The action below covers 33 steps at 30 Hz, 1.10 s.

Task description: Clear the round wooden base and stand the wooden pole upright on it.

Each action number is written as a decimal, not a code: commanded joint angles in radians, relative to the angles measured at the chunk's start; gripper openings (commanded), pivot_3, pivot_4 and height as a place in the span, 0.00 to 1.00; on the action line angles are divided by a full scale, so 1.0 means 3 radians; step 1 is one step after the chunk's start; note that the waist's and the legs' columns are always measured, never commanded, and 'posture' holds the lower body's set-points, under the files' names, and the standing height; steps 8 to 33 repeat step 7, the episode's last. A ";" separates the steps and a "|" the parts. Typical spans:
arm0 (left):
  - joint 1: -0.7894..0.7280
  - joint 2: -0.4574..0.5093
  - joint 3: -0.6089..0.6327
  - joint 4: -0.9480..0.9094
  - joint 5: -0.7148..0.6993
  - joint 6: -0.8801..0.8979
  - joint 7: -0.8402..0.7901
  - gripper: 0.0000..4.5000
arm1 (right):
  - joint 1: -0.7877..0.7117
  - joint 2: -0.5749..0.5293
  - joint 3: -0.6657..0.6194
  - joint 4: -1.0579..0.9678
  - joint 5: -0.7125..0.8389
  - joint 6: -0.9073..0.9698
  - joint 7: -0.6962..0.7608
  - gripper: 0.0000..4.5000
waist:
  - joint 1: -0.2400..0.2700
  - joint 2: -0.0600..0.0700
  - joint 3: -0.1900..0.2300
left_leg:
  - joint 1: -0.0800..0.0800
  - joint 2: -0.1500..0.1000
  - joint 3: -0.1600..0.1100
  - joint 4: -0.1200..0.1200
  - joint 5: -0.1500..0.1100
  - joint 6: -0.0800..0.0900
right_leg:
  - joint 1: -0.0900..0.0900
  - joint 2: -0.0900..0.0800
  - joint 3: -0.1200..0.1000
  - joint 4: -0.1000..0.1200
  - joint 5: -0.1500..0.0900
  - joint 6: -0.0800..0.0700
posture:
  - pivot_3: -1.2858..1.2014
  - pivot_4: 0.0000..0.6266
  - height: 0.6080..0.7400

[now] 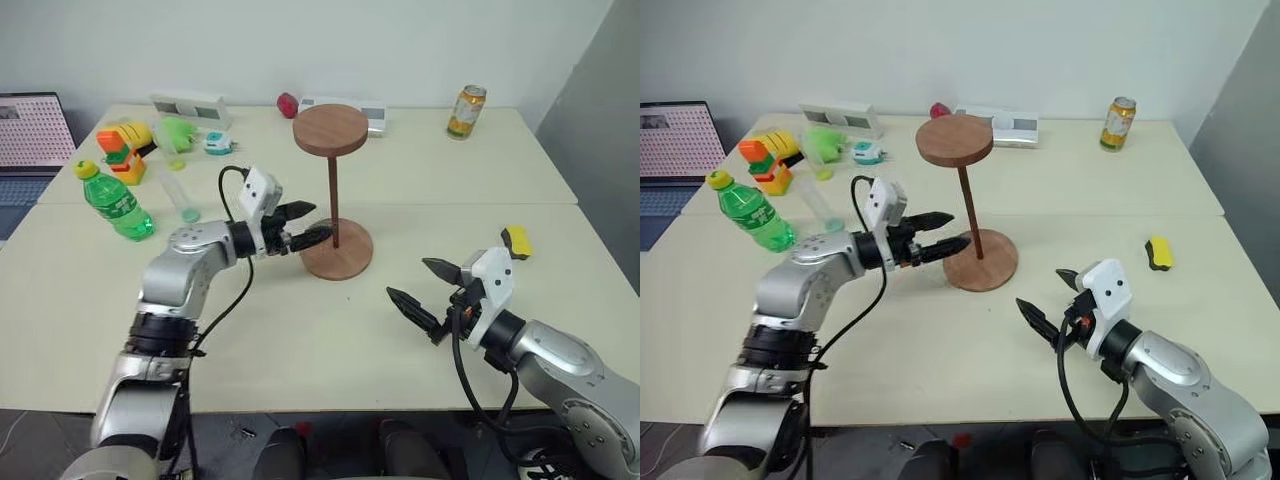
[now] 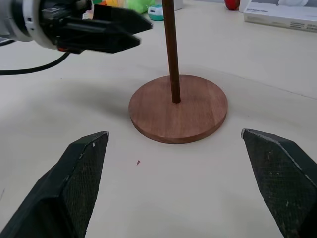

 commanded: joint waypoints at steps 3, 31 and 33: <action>0.0000 0.0866 -0.0011 -0.0057 0.0189 0.0024 -0.0563 1.00 | -0.0195 -0.0334 -0.0275 0.0288 0.0093 -0.0063 0.0469 1.00 | 0.0003 0.0003 0.0007 | 0.0001 0.0000 -0.0001 0.0000 0.0000 0.0001 | 0.0001 0.0001 -0.0001 0.0000 -0.0001 -0.0001 | 0.52 0.24 1.00; -0.0046 0.1132 0.0037 0.0193 0.0320 -0.0257 -0.0755 1.00 | -0.0363 -0.0578 -0.0411 0.0628 0.0080 -0.0107 0.0781 1.00 | 0.0011 0.0004 0.0014 | 0.0000 -0.0002 0.0002 0.0000 -0.0001 0.0001 | 0.0002 -0.0001 -0.0001 -0.0003 -0.0001 -0.0002 | 0.52 0.24 1.00; -0.0046 0.1132 0.0037 0.0193 0.0320 -0.0257 -0.0755 1.00 | -0.0363 -0.0578 -0.0411 0.0628 0.0080 -0.0107 0.0781 1.00 | 0.0011 0.0004 0.0014 | 0.0000 -0.0002 0.0002 0.0000 -0.0001 0.0001 | 0.0002 -0.0001 -0.0001 -0.0003 -0.0001 -0.0002 | 0.52 0.24 1.00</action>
